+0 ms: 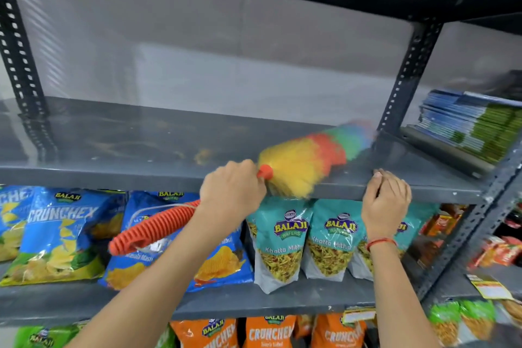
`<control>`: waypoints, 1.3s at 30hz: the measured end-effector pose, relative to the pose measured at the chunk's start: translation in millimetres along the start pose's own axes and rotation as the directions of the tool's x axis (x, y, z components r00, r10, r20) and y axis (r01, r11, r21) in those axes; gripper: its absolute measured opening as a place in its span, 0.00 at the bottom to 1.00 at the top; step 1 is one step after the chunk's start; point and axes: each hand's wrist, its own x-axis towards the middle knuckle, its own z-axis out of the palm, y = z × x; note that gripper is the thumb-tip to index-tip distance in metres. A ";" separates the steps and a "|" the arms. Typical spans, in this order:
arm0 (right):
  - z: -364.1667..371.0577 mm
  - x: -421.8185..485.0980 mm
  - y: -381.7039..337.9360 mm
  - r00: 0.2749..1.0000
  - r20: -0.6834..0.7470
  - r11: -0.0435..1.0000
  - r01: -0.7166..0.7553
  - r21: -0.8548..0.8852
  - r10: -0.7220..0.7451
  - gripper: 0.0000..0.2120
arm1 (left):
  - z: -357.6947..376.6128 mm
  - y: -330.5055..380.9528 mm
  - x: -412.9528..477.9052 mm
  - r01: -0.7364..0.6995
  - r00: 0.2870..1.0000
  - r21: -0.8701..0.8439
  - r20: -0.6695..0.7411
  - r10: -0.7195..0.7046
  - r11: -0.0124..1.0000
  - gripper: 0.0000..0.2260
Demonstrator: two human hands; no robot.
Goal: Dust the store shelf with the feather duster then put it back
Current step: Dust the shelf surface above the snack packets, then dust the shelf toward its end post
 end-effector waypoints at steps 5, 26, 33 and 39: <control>-1.1 1.5 -0.9 1.000 0.023 1.000 0.007 0.000 -0.007 0.18 | -10.2 -9.4 -7.1 0.009 0.989 0.069 -0.147 0.001 0.998 0.16; 16.6 -62.3 -232.2 0.902 0.264 0.862 0.187 0.470 -0.340 0.19 | -105.8 -167.4 -47.9 0.509 0.847 0.124 -0.246 -0.471 0.851 0.16; 12.8 -106.1 -281.9 0.925 0.174 0.786 0.176 0.593 -0.338 0.17 | -108.5 -174.6 -68.5 0.418 0.898 -0.281 -0.014 -0.439 0.864 0.07; 8.5 -100.5 -293.9 0.966 0.125 0.728 0.081 0.680 -0.224 0.17 | -94.9 -162.1 -53.0 0.421 0.903 -0.363 0.259 -0.344 0.831 0.16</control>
